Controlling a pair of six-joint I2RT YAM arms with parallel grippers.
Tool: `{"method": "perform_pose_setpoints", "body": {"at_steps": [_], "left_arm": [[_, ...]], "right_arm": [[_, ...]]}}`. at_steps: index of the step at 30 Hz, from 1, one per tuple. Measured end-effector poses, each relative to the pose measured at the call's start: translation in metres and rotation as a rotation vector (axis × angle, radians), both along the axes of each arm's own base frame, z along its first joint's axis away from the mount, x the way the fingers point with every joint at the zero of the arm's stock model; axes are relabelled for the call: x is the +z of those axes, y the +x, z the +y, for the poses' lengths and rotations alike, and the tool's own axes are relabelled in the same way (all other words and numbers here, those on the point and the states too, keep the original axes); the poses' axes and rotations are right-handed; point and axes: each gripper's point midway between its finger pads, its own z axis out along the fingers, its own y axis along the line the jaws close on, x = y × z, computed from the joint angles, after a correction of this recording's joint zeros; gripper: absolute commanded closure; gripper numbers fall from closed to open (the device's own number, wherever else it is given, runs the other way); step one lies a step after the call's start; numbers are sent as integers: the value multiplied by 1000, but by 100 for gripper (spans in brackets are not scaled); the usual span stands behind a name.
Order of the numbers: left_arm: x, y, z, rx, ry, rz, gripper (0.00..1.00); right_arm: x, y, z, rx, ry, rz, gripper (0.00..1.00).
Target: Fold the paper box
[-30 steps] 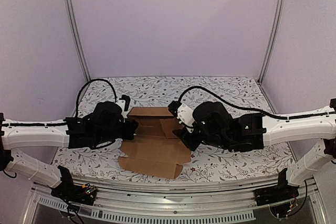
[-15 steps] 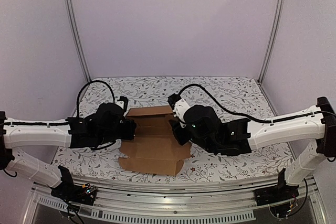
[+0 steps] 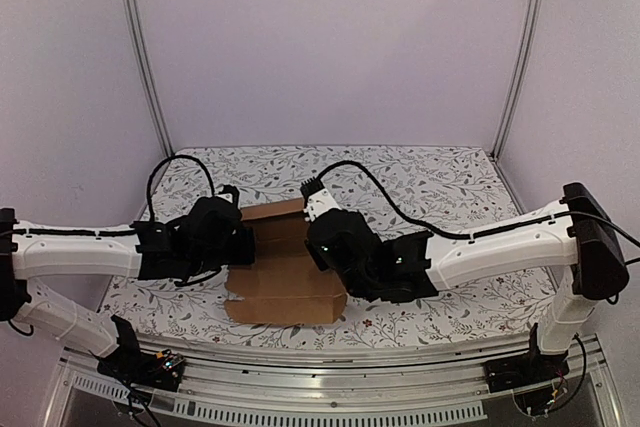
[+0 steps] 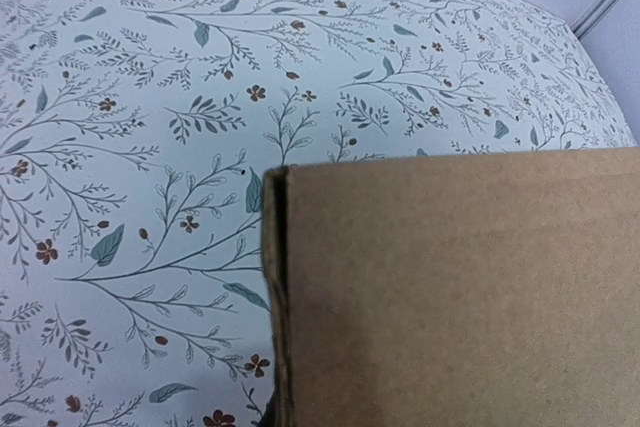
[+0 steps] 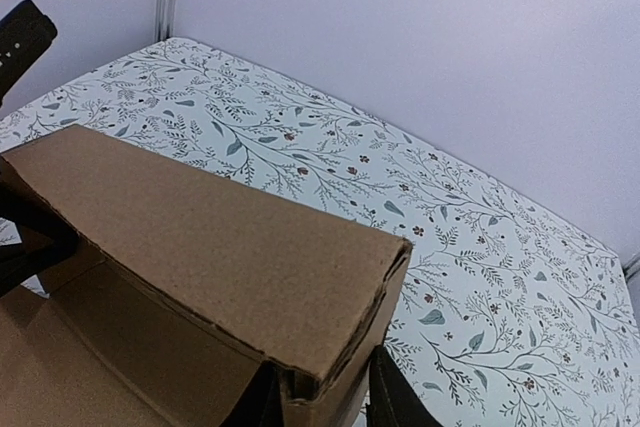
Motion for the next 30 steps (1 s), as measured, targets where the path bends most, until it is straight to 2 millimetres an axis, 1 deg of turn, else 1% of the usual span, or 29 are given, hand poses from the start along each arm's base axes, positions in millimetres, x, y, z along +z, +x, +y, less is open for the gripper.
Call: {"method": "perform_pose_setpoints", "body": {"at_steps": [2,4,7,11,14,18,24,27,30], "left_arm": [[-2,0,2,12,3,6,100],[-5,1,4,22,9,15,100],[-7,1,7,39,15,25,100],[-10,1,9,52,19,36,100],[-10,1,9,56,15,38,91],[-13,0,7,47,16,49,83],[-15,-2,3,28,10,67,75],[-15,-2,2,23,5,71,68],[-15,-3,0,14,4,73,59]], "right_arm": [[-1,3,3,-26,-9,-15,79],[-4,6,5,-46,-21,-25,85],[-8,10,6,-81,-36,-41,100],[-9,13,5,-118,-41,-59,100],[-9,13,6,-132,-46,-71,100],[-9,11,7,-138,-48,-80,100],[-12,10,7,-149,-62,-90,100],[-10,11,9,-159,-69,-103,100],[-9,12,11,-161,-81,-111,100]]}}
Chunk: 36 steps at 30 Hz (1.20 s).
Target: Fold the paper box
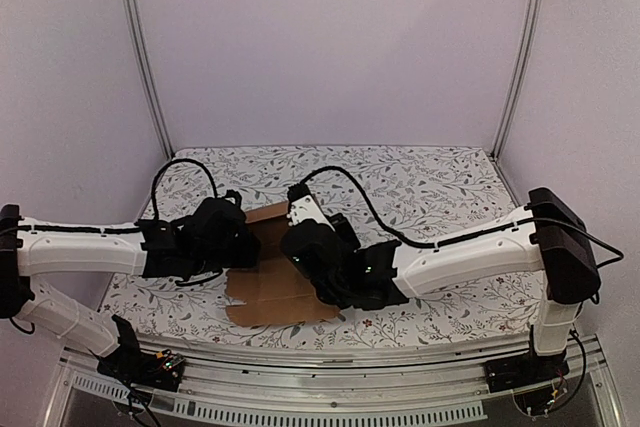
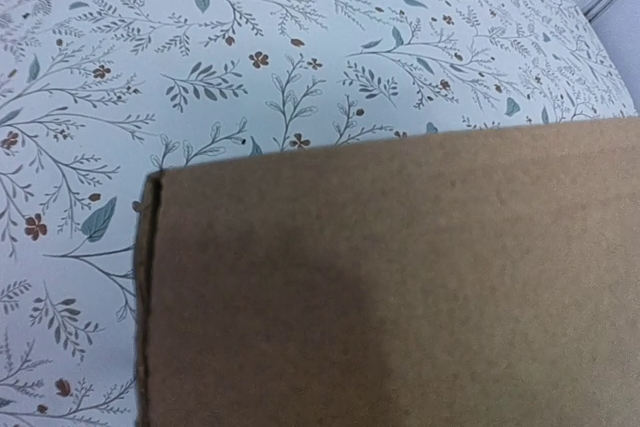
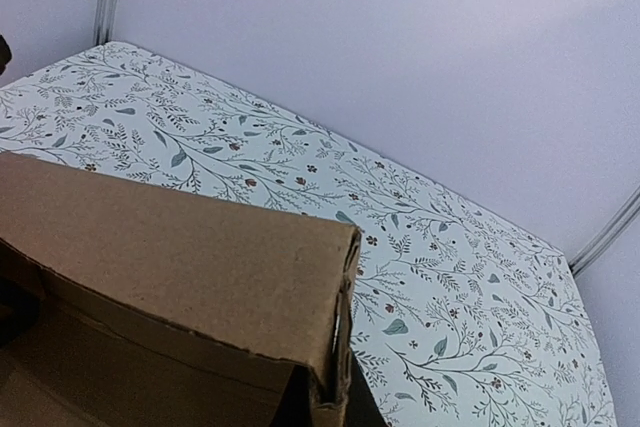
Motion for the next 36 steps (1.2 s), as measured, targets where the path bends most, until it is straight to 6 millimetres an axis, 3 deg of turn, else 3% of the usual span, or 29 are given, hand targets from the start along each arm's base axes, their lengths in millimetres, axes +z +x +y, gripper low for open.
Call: {"method": "perform_pose_setpoints", "body": {"at_steps": [9,14,24,31,36], "left_arm": [[13,-8,8,-20,-20,-23,32],[28,-16,16,-50,-34,-57,19],[55,-33,24,-150,-41,-106,19],[60,-36,26,-196,-11,-134,19],[51,-32,8,-254,15,-109,23]], "right_arm": [[-3,1,8,42,9,14,100],[-19,8,7,81,-6,54,100],[-83,22,-25,172,-52,164,100],[-88,19,-26,346,43,167,100],[-85,14,-19,453,94,125,100]]}}
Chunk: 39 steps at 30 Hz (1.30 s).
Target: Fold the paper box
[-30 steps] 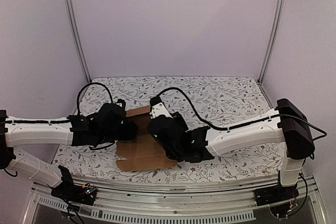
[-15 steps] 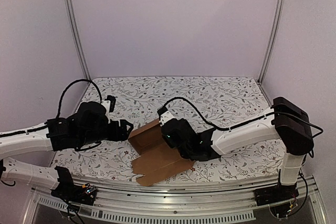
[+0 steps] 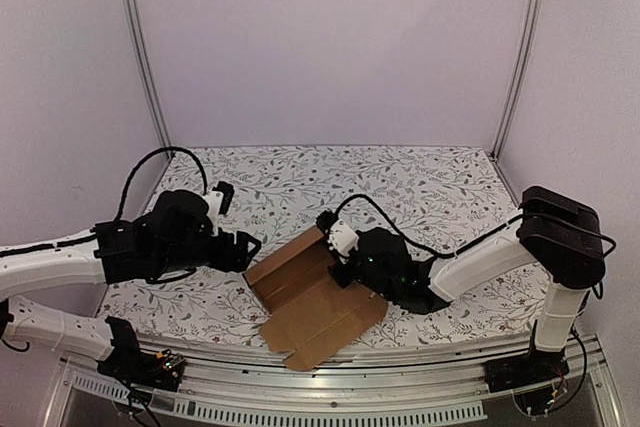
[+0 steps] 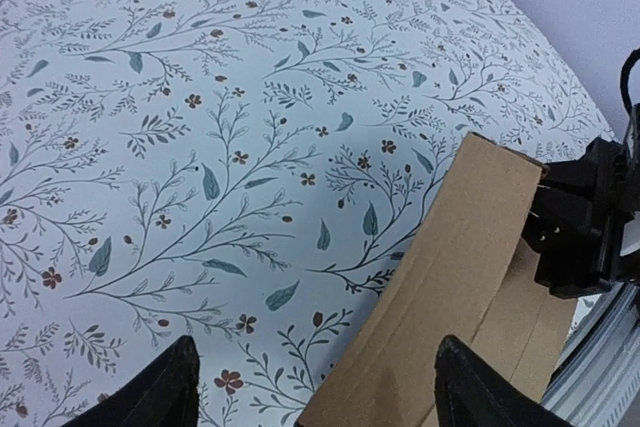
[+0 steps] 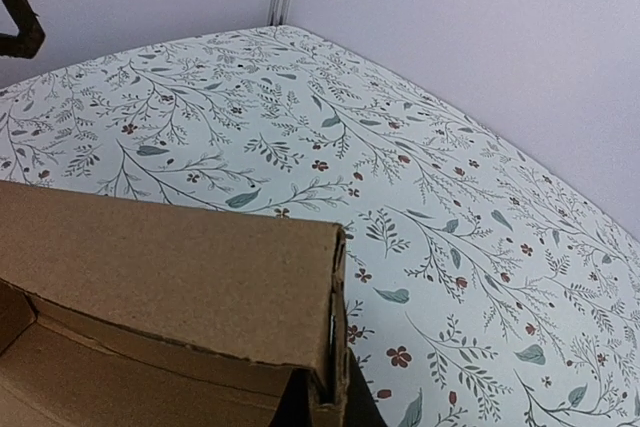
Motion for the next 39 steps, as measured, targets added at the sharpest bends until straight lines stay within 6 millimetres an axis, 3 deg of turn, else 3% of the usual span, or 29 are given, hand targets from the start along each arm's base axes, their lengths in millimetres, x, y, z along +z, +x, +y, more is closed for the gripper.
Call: {"method": "perform_pose_setpoints", "body": {"at_steps": [3,6,15,23,30,39], "left_arm": [[-2,6,-17,-36,1,10,25],[0,14,-35,-66,-15,10,36],[-1,36,-83,-136,-59,10,78],[-19,42,-108,-182,-75,36,100],[-34,48,-121,-200,-82,52,100],[-54,49,-125,-202,-61,83,100]], "right_arm": [[11,0,11,51,74,-41,100],[12,2,18,76,119,-70,100],[-14,3,21,109,179,-121,100],[-27,5,20,112,202,-121,100],[-41,9,21,99,228,-90,100],[-50,13,21,70,258,-59,86]]}}
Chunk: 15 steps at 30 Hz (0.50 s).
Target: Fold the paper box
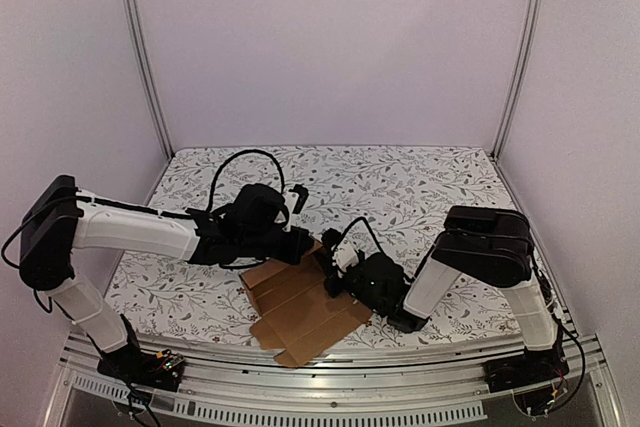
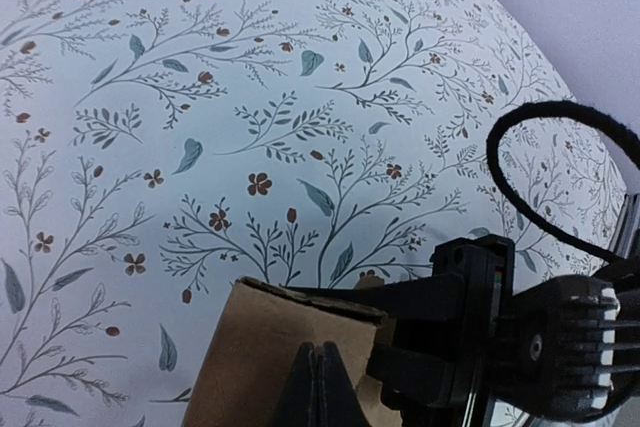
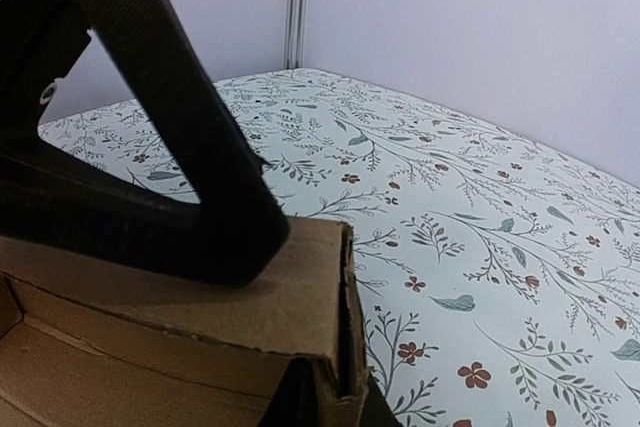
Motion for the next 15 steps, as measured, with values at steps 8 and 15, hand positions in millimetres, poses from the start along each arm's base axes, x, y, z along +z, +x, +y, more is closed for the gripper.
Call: {"method": "perform_pose_setpoints", "body": {"at_steps": [8,15], "left_arm": [[-3,1,-3,1,-11,9,100],[-2,0,-5,2,-26,13,100]], "right_arm": [[-12,4,0,-28,15,34,82],[-6,11,3,-54,45,34,84]]}}
